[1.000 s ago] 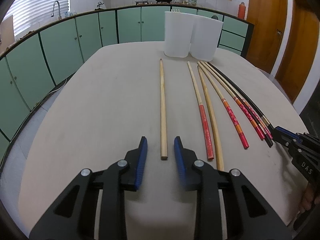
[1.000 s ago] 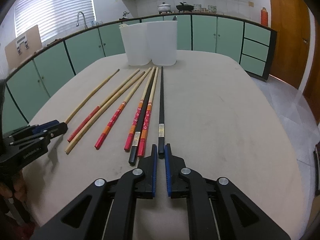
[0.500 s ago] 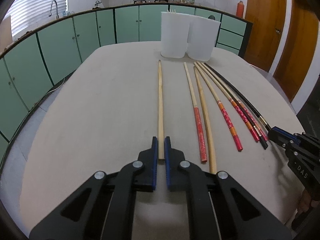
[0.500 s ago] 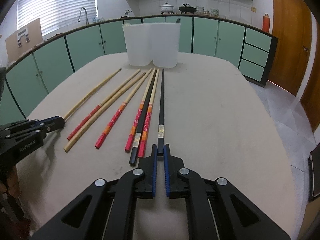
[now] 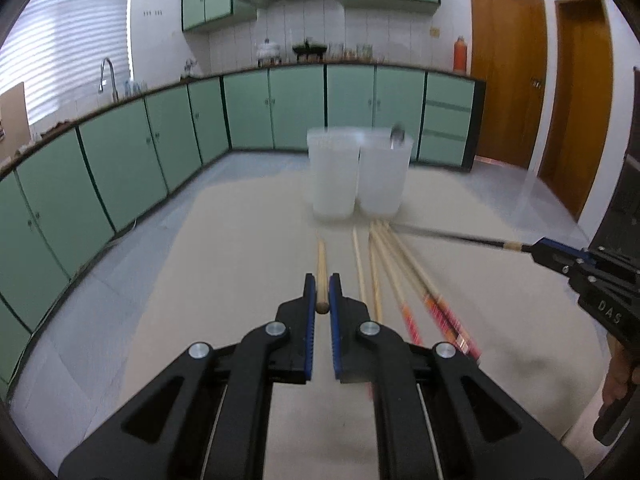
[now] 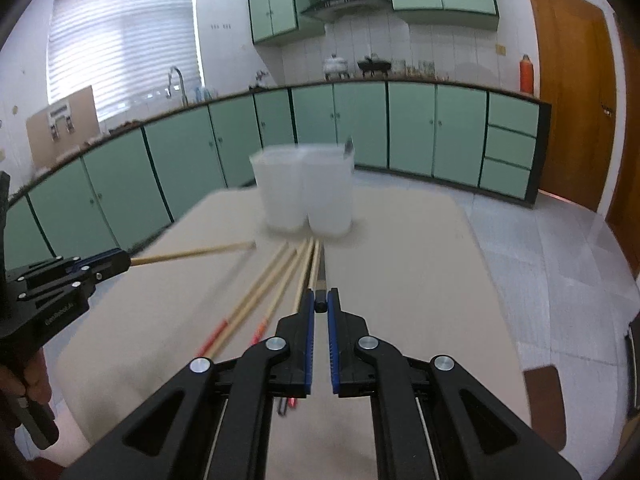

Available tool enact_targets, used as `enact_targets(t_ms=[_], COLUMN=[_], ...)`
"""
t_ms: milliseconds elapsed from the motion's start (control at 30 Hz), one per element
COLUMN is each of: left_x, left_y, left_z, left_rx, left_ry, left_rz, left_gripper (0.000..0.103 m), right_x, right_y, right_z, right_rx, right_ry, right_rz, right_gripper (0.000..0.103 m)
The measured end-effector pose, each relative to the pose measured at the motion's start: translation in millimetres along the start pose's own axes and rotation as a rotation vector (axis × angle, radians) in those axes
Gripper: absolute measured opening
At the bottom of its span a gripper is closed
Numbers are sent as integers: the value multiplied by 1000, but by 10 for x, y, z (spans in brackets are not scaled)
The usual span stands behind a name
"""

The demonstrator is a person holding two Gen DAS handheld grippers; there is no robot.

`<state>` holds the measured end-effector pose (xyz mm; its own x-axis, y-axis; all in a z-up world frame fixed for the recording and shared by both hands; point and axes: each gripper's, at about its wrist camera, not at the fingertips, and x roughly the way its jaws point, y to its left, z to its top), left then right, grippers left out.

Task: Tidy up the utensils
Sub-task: 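Carry both chopsticks over the white holder and open both grippers to drop them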

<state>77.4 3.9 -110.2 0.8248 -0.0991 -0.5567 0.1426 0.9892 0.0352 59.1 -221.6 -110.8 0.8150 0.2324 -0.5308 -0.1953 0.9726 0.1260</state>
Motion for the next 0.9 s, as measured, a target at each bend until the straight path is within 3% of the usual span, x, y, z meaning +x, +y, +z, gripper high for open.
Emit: enact_targets(t_ms=[300, 533, 900], left_x=[-247, -180, -126], left_y=[38, 14, 18], left_z=[651, 940, 1190], left_rx=[-21, -28, -43], left_ry=[-144, -157, -167], left_rz=[-51, -113, -174], left_gripper=[6, 6, 6], right_x=[-115, -49, 0], right_y=[-133, -224, -205], right_z=[649, 1065, 1437], right_rx=[42, 39, -29], right_ry=[-72, -60, -71], right_rz=[51, 75, 131], right_gripper=[6, 6, 6])
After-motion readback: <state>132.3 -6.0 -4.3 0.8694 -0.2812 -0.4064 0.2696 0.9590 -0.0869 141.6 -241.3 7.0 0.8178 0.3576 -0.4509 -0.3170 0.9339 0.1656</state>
